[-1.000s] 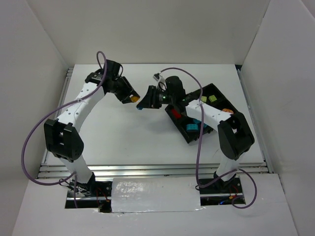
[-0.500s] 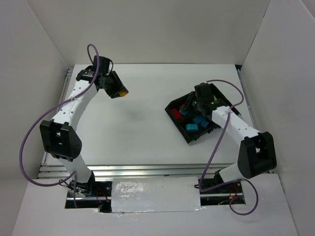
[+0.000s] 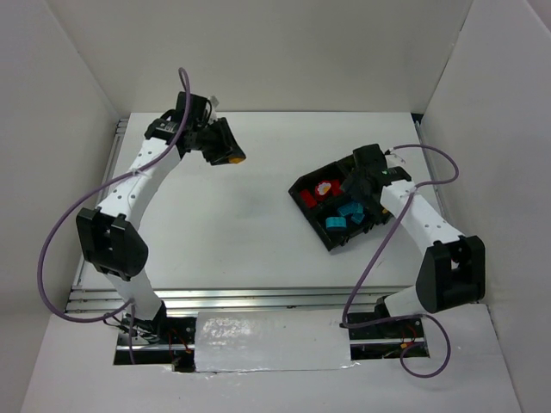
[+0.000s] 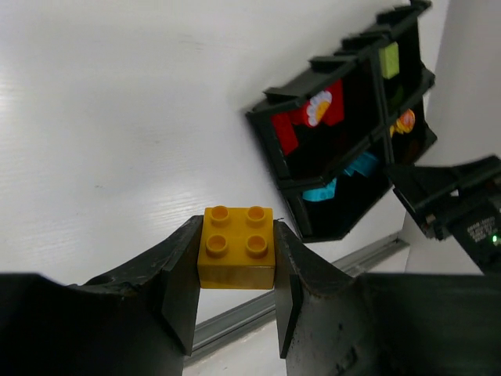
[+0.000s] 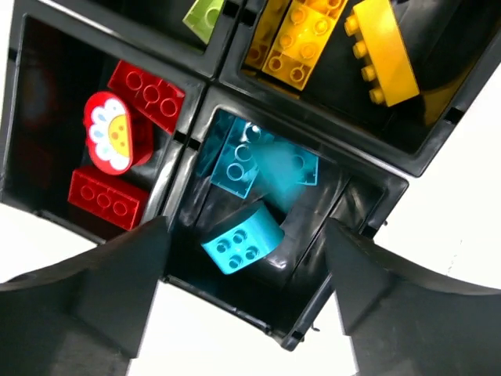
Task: Sort the legos into containers by color
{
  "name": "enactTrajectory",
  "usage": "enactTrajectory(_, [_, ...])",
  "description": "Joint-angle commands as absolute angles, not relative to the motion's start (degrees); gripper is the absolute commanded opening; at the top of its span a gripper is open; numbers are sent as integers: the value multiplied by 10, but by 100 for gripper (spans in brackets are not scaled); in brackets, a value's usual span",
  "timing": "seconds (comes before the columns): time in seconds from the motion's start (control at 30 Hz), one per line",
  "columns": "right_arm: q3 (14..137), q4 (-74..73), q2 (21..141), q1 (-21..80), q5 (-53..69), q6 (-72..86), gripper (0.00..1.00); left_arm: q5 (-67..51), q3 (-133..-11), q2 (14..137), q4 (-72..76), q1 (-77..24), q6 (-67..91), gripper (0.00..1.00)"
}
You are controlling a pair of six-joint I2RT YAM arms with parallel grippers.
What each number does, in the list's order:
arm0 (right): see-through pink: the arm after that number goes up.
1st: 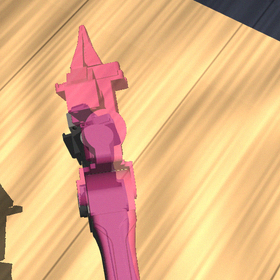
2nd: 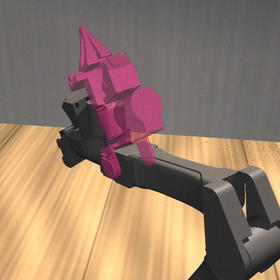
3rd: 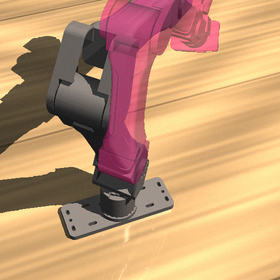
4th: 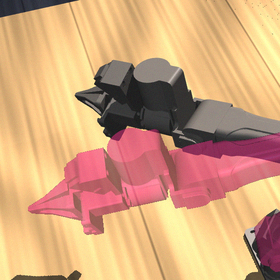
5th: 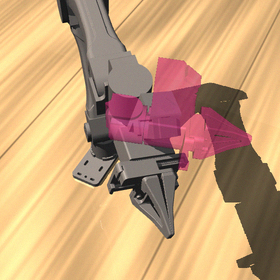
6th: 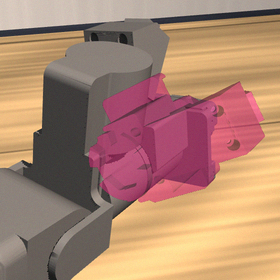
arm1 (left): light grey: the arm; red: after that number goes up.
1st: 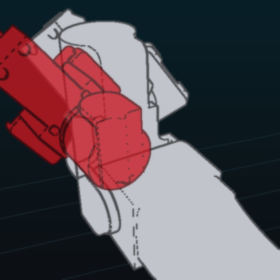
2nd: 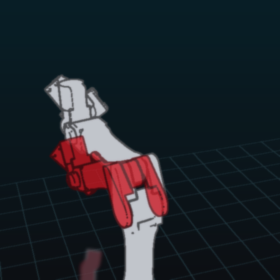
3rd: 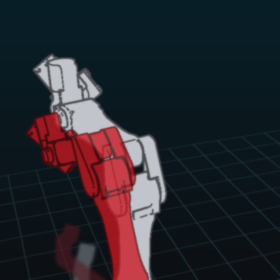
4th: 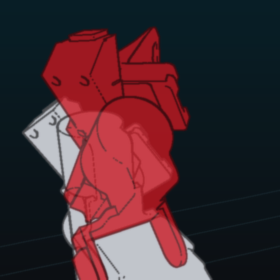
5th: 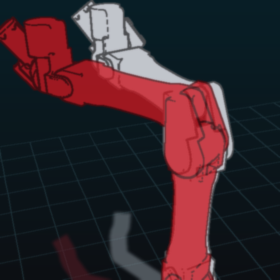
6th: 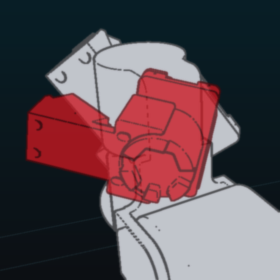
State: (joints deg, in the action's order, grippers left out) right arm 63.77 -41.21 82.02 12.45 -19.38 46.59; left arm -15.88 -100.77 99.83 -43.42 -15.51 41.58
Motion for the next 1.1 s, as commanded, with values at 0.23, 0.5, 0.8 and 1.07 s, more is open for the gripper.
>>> enactTrajectory(0.23, [703, -421, 773, 129, -101, 458, 100, -279, -1006, 1009, -317, -205, 338, 0])
enactTrajectory(0.5, [714, -329, 754, 129, 221, 504, 97, -539, -868, 949, -11, -240, 344, 0])
enactTrajectory(0.8, [702, -198, 771, 139, 479, 712, 95, -576, -848, 925, 18, -272, 243, 0])
enactTrajectory(1.07, [711, -127, 765, 150, 527, 809, 88, -572, -881, 948, 38, -290, 242, 0])
